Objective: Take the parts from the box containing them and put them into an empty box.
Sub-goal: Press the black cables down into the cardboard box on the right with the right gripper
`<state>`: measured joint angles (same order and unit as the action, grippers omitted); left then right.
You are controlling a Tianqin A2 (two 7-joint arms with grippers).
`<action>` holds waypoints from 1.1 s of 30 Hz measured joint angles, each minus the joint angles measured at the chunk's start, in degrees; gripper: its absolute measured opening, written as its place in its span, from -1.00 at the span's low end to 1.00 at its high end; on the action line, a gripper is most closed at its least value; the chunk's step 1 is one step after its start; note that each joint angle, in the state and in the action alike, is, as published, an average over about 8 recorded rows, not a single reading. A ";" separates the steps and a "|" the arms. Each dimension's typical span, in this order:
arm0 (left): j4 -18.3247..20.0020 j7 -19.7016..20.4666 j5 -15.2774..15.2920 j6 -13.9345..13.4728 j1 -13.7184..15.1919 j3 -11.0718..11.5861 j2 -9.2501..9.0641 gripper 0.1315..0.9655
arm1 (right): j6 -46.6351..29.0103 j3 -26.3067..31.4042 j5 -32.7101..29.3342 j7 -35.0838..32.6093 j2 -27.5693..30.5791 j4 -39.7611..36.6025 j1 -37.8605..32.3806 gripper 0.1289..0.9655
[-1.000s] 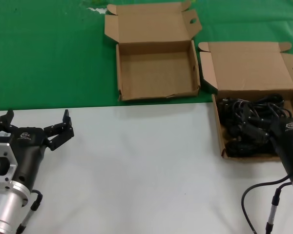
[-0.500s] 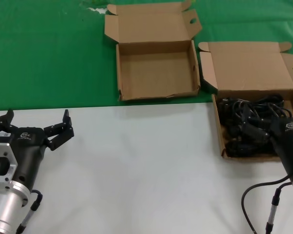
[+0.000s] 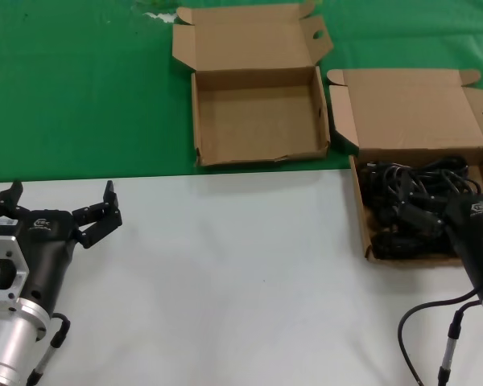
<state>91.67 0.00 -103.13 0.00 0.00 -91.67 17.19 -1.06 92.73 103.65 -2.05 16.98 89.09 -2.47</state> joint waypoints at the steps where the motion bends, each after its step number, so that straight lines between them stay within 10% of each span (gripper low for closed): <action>1: 0.00 0.00 0.00 0.00 0.00 0.00 0.00 0.99 | 0.00 0.00 0.00 0.00 0.00 0.00 0.00 1.00; 17: 0.00 0.00 0.00 0.00 0.00 0.00 0.00 0.79 | 0.00 0.00 0.00 0.00 0.00 0.00 0.00 1.00; 33: 0.00 0.00 0.00 0.00 0.00 0.00 0.00 0.02 | 0.44 1.38 0.67 0.77 0.80 -0.04 -0.09 1.00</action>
<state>91.67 0.00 -103.13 0.00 0.00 -91.67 17.19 -0.62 94.11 104.31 -1.29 17.78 89.05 -2.56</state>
